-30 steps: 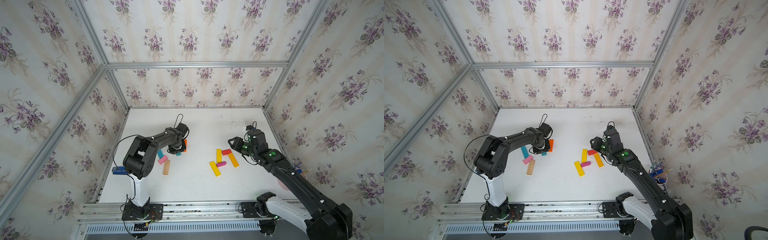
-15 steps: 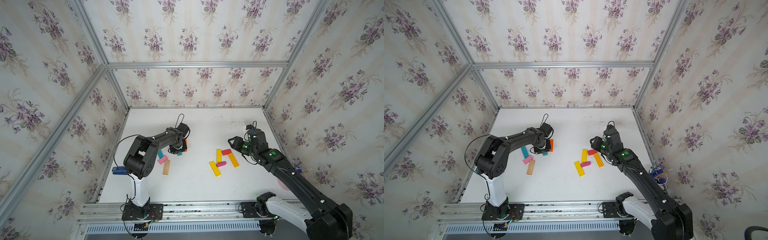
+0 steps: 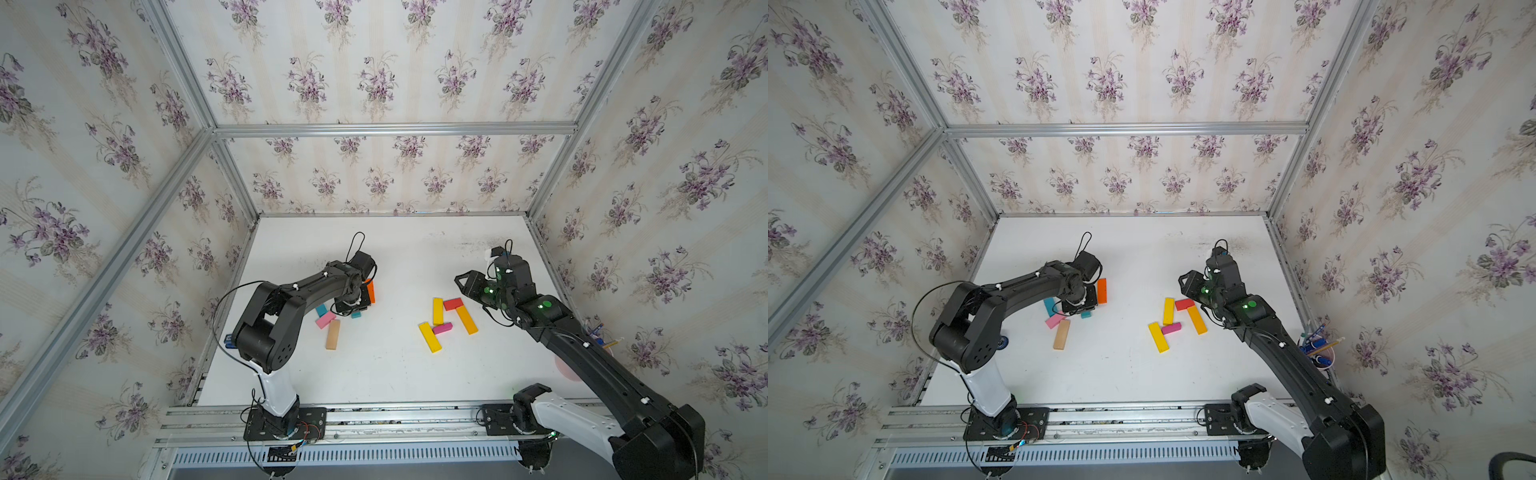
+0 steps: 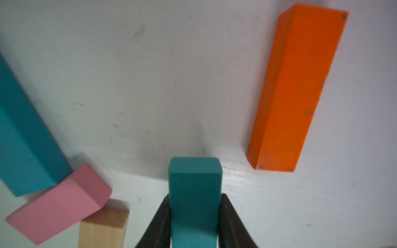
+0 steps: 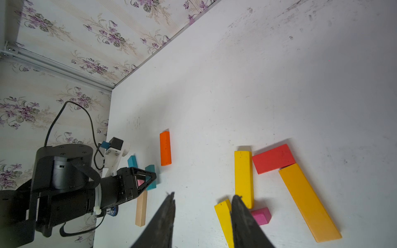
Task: Assemble the letter h with building blocks
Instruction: Place the building block at the center of the board, then adjust the building block at the center of the board.
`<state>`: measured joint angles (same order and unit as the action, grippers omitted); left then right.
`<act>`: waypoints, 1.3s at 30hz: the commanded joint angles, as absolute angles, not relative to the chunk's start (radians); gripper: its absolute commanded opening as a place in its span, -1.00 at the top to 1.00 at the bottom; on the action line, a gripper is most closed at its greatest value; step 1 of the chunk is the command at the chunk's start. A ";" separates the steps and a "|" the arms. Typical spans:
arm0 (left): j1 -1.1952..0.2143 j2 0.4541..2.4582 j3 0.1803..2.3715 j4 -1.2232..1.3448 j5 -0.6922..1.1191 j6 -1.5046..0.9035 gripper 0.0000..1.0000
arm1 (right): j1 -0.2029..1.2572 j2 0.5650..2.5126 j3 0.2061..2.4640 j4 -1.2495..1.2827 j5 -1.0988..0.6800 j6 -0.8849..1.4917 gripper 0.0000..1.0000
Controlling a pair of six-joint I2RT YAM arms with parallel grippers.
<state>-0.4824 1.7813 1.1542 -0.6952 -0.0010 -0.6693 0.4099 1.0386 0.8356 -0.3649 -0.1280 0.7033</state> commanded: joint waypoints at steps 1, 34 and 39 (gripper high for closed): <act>-0.515 1.746 1.137 -0.705 0.028 -0.624 0.84 | 0.413 1.050 0.838 -0.350 -0.135 0.699 0.11; -0.217 1.158 0.963 -0.815 0.083 -0.595 -0.39 | 0.834 1.837 1.208 -0.162 -0.090 0.695 -0.40; -0.194 1.119 0.923 -0.783 0.111 -0.596 -0.41 | 0.852 2.006 1.362 -0.194 -0.106 0.699 -0.42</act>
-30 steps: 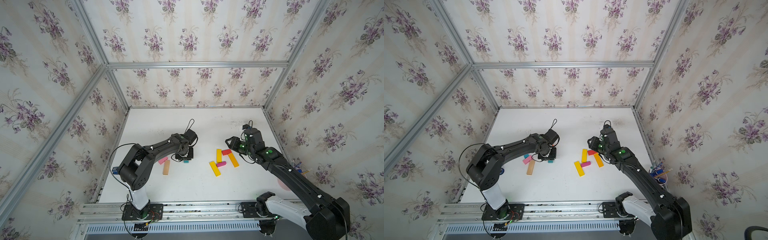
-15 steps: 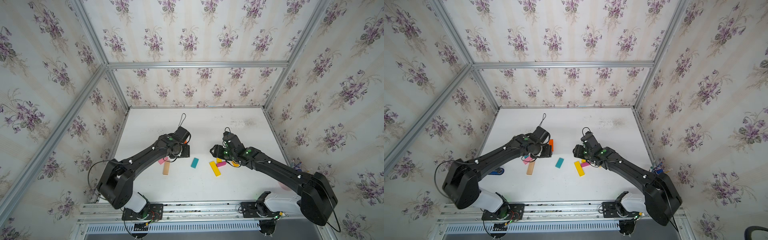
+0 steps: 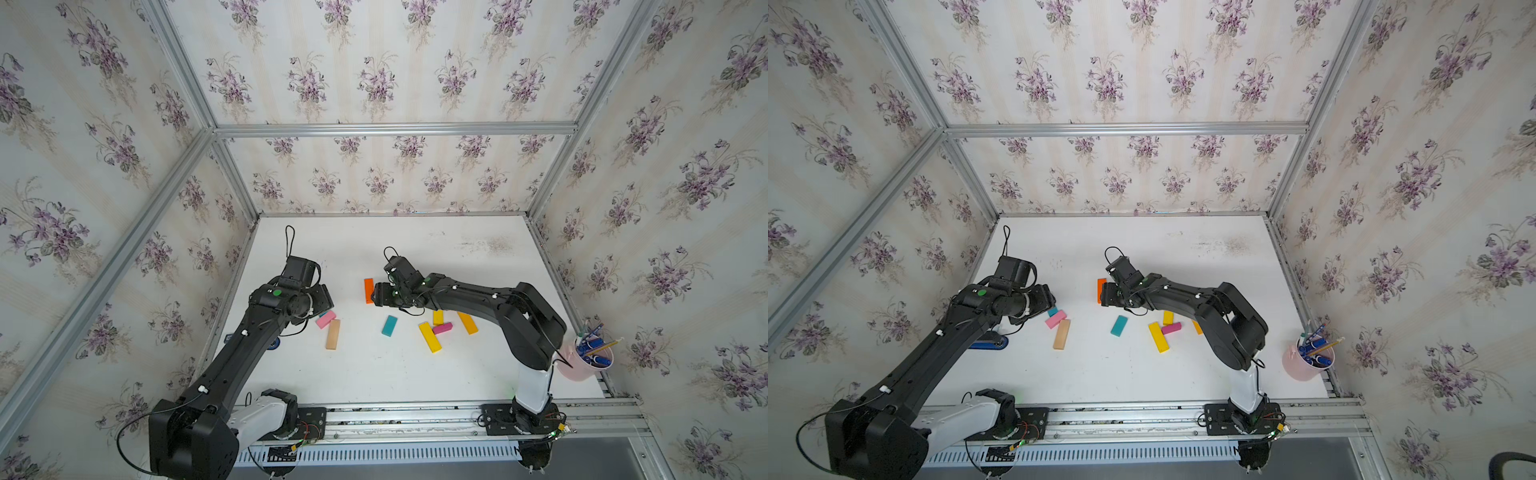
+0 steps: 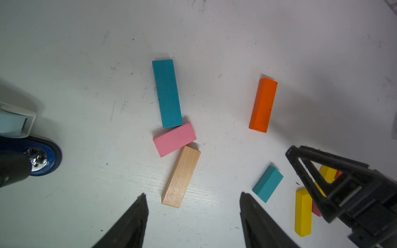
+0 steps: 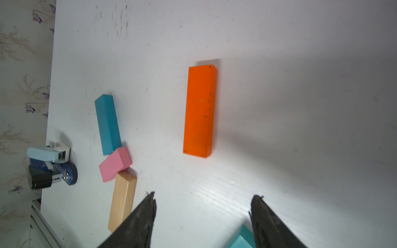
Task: Assemble the letter h with building blocks
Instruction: Adjust the building block at the center of the board.
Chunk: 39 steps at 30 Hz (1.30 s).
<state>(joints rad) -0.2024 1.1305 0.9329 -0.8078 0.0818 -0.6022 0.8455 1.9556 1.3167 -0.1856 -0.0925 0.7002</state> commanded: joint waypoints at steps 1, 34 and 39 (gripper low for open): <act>-0.188 1.113 0.919 -0.784 0.117 -0.592 -0.40 | 0.856 2.028 1.385 -0.196 -0.109 0.700 -0.42; -0.159 1.137 0.872 -0.724 0.210 -0.581 -0.38 | 0.903 2.327 1.777 -0.615 0.108 0.658 -0.24; -0.160 1.143 0.868 -0.719 0.212 -0.581 -0.37 | 0.905 2.336 1.778 -0.629 0.118 0.655 -0.10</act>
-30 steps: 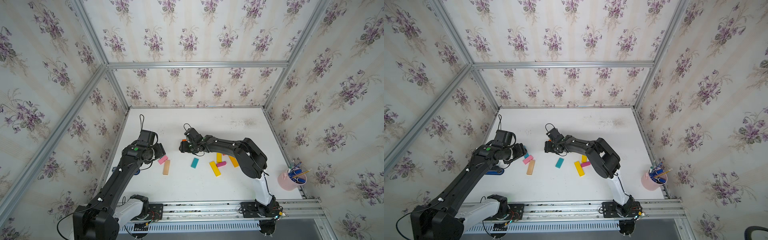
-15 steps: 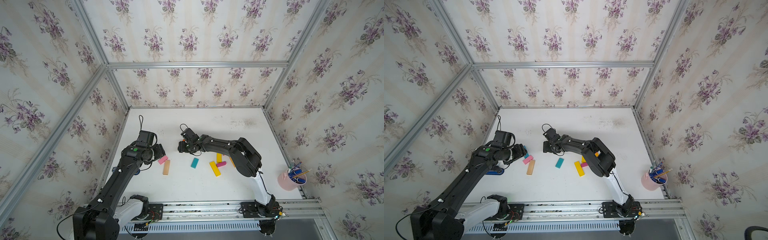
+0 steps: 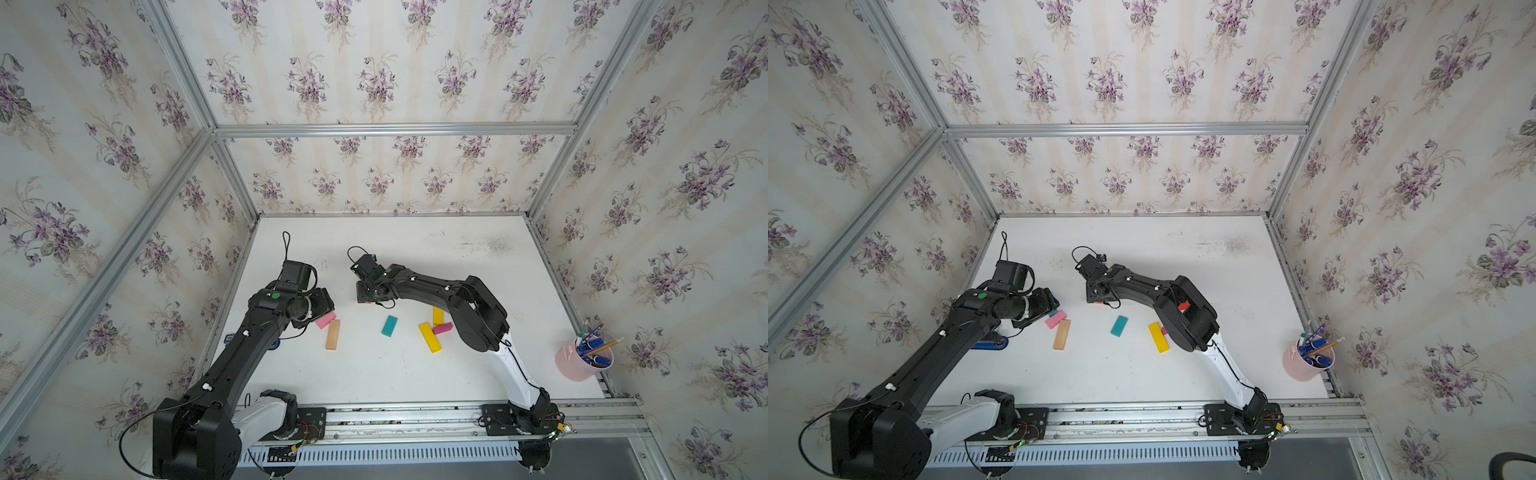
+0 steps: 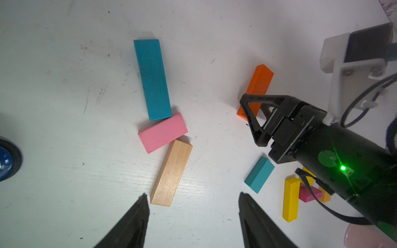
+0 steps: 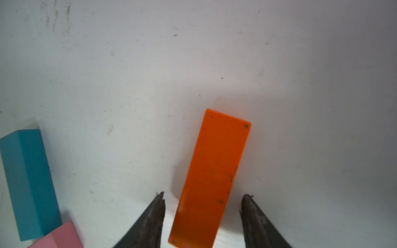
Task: Assemble the letter h with building blocks
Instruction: Adjust the building block at the center of the board.
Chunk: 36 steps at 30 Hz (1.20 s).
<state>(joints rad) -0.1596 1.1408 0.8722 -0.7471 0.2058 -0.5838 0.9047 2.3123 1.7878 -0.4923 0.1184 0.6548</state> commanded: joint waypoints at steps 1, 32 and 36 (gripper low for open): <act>-0.160 1.144 0.868 -0.718 0.212 -0.581 -0.37 | 0.907 2.336 1.779 -0.629 0.118 0.655 -0.07; -0.159 1.140 0.857 -0.723 0.202 -0.566 -0.37 | 0.933 2.301 1.757 -0.594 0.072 0.672 0.01; -0.159 1.141 0.850 -0.717 0.206 -0.568 -0.37 | 0.936 2.298 1.755 -0.598 0.082 0.671 0.01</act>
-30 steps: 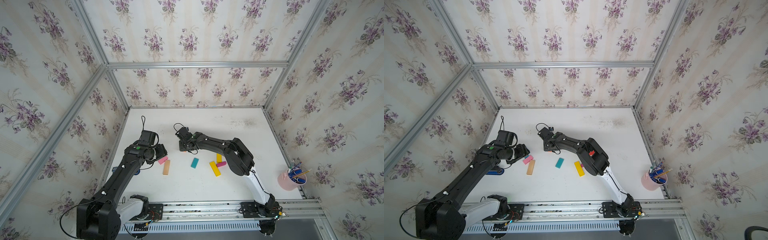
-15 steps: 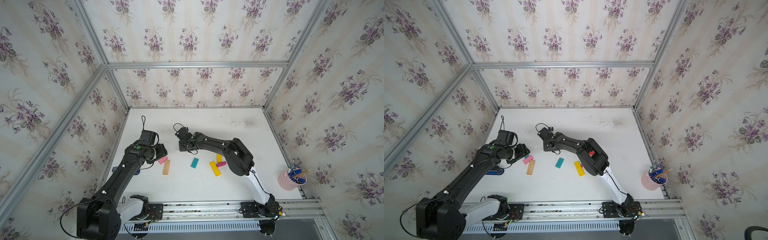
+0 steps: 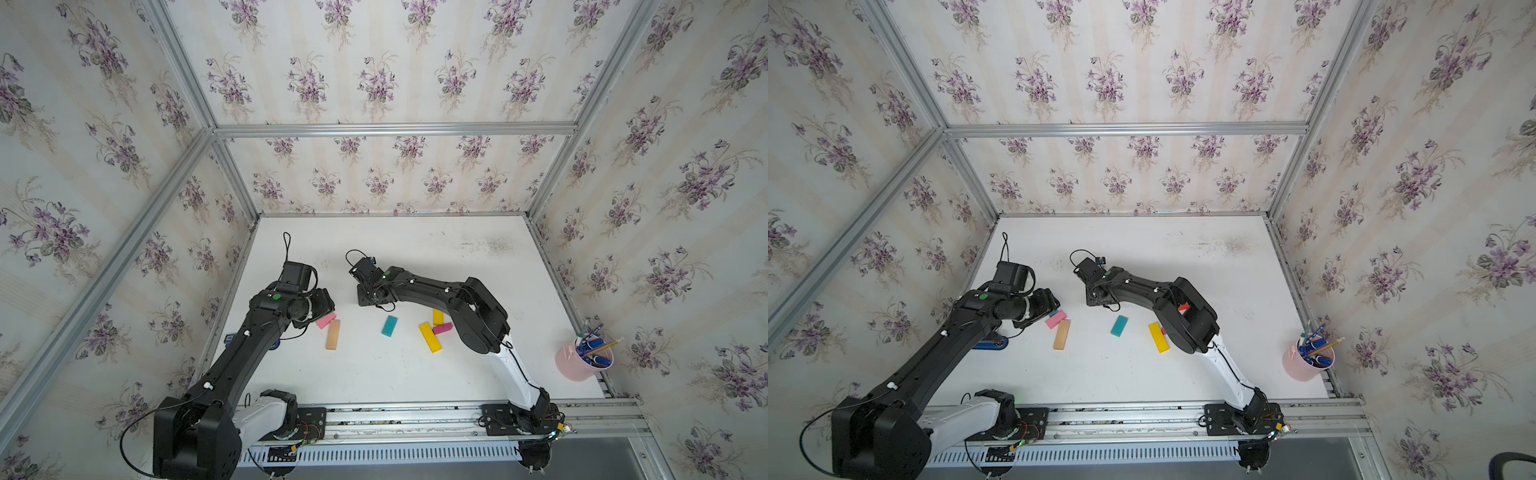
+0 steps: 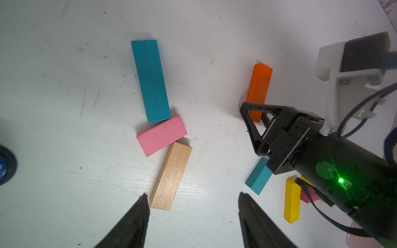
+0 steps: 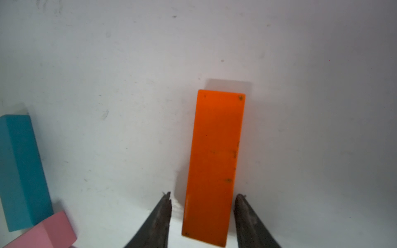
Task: Assemble the letter h with building blocks
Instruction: Adjust the building block at the center of the board.
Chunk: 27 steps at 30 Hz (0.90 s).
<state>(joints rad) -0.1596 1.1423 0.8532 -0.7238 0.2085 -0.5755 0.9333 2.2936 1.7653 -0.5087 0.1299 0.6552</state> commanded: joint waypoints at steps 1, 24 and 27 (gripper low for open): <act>-0.160 1.141 0.850 -0.716 0.205 -0.569 -0.37 | 0.936 2.297 1.755 -0.595 0.080 0.669 0.01; -0.160 1.142 0.840 -0.711 0.208 -0.570 -0.38 | 0.941 2.259 1.740 -0.576 0.113 0.654 -0.01; -0.160 1.136 0.845 -0.719 0.211 -0.570 -0.39 | 0.943 2.184 1.715 -0.563 0.153 0.618 -0.19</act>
